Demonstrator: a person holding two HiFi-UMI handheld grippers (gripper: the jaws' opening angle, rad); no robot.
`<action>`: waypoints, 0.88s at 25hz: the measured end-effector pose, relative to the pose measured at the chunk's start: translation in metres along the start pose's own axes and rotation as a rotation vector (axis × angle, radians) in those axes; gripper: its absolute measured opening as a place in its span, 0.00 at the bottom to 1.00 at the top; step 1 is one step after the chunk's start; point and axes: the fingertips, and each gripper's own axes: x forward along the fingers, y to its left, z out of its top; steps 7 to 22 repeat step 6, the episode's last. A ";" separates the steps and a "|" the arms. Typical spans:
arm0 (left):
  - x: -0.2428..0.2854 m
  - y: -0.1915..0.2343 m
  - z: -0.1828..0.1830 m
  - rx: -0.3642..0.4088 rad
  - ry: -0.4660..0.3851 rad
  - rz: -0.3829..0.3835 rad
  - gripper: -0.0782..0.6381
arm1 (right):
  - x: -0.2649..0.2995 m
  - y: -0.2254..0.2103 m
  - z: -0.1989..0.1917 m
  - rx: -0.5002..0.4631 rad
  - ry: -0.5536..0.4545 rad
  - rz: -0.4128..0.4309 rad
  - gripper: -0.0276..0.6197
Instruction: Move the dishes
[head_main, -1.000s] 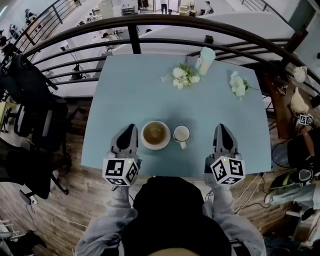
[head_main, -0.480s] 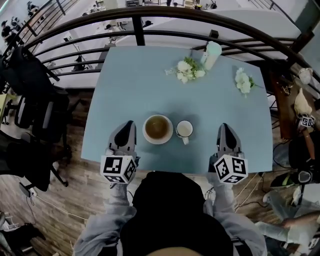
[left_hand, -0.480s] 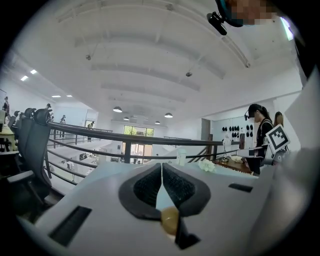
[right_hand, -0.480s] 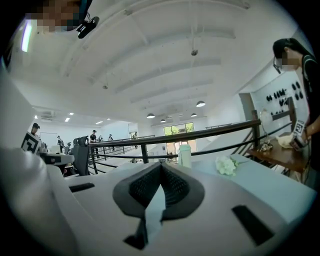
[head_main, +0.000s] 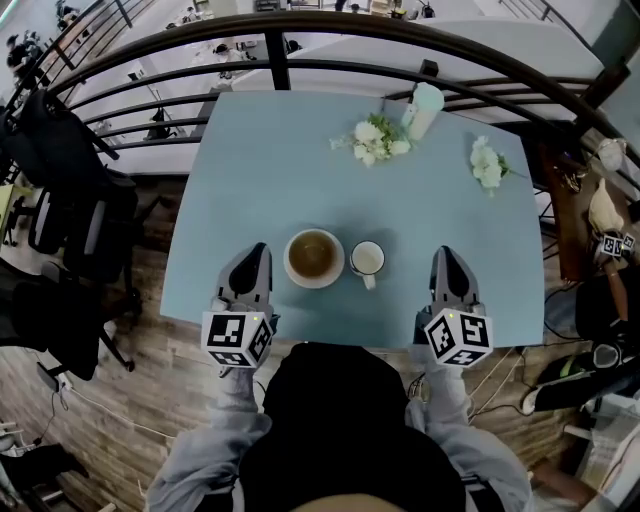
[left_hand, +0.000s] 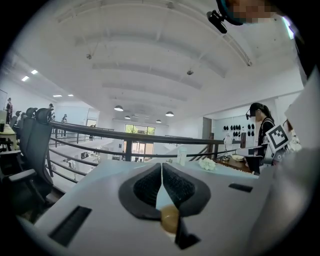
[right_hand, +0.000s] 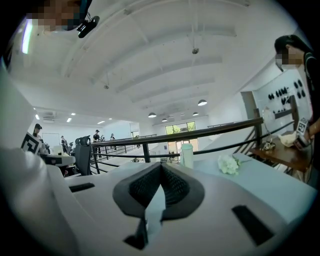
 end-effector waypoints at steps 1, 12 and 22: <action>0.000 0.000 0.000 0.000 0.002 0.001 0.14 | 0.001 0.001 0.000 -0.001 0.002 0.002 0.05; 0.002 -0.001 -0.001 0.000 0.007 0.004 0.14 | 0.001 0.002 0.000 -0.003 0.007 0.010 0.05; 0.002 -0.001 -0.001 0.000 0.007 0.004 0.14 | 0.001 0.002 0.000 -0.003 0.007 0.010 0.05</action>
